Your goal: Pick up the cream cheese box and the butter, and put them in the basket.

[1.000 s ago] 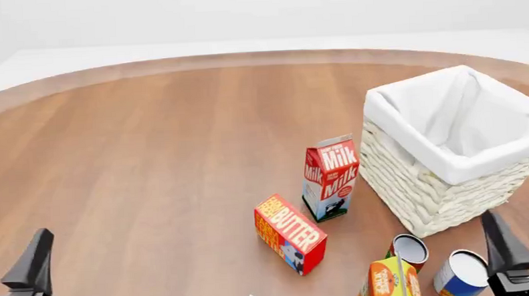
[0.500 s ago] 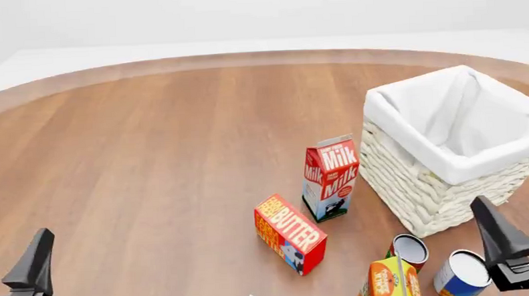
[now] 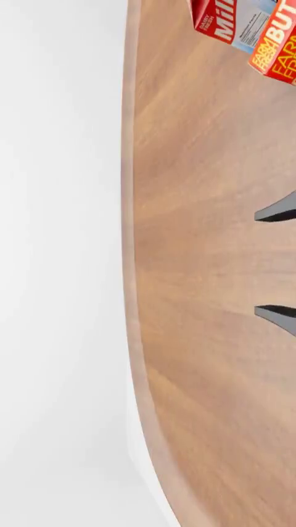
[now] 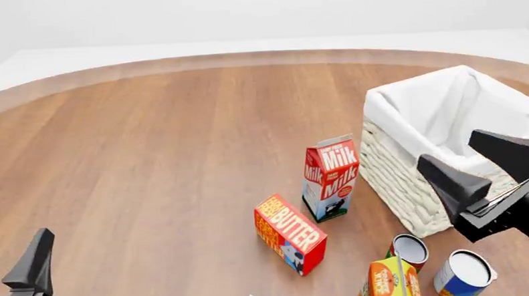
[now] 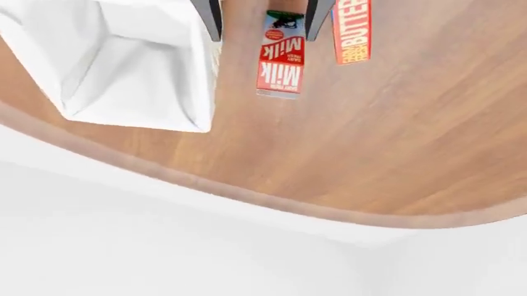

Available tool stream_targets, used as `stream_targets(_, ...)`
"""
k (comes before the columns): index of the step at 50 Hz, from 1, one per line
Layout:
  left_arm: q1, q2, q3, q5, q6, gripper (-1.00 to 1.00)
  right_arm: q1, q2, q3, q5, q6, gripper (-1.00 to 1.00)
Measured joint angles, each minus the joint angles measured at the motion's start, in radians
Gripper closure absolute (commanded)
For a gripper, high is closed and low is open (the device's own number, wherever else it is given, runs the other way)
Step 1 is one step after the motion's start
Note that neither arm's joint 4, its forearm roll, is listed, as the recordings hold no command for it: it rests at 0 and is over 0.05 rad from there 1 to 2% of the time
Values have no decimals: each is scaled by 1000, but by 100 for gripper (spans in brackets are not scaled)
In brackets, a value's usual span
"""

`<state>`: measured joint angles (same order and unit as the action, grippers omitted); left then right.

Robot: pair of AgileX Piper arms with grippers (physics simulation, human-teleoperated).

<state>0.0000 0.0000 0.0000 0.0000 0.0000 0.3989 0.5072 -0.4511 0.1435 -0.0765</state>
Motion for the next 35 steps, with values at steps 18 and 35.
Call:
stream_targets(18,0,0,0,0,0,-100,125,183,-204,119,-43,-100)
stream_targets(35,0,0,0,0,0,-100,242,327,-449,312,-60,-100)
